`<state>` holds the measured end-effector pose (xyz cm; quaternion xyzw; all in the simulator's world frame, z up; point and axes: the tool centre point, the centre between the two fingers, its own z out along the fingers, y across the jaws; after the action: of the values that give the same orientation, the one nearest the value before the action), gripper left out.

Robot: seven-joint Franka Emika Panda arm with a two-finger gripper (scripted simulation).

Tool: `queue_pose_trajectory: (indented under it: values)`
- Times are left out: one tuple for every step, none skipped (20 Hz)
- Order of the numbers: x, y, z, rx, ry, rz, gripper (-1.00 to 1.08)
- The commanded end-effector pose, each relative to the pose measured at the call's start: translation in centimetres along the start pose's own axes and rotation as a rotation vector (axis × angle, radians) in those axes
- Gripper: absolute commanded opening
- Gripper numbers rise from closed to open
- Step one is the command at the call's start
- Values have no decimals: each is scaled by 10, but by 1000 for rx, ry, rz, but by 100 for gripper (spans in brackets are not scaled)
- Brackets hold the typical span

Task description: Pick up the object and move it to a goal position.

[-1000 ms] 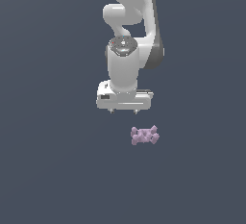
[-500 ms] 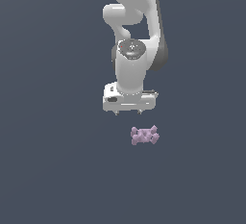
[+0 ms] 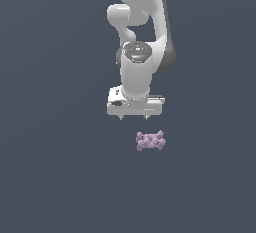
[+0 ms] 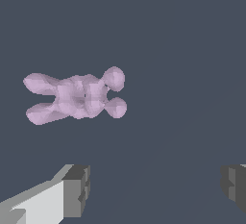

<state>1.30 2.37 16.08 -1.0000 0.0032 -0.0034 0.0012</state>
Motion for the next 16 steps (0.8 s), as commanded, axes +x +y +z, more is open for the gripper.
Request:
queue_pose_trajectory:
  values:
    - [1, -1, 1, 1, -1, 30, 100]
    - [2, -2, 1, 1, -1, 45, 100]
    - [2, -3, 2, 1, -1, 61, 100]
    - [3, -3, 2, 1, -1, 78, 100]
    - [4, -4, 3, 2, -2, 97, 100]
    - [5, -5, 3, 2, -2, 116, 100]
    - [5, -6, 4, 2, -2, 137, 100]
    - [6, -7, 4, 3, -3, 160, 100]
    - [7, -8, 5, 3, -3, 183, 100]
    - [8, -9, 5, 3, -4, 208, 100]
    - [9, -10, 6, 3, -4, 233, 100]
    - [10, -11, 7, 4, -5, 259, 100]
    - [11, -12, 7, 4, -5, 285, 100]
    - [12, -13, 8, 4, -5, 310, 100]
    - [13, -14, 9, 4, -6, 336, 100]
    - [14, -16, 9, 4, -6, 361, 100]
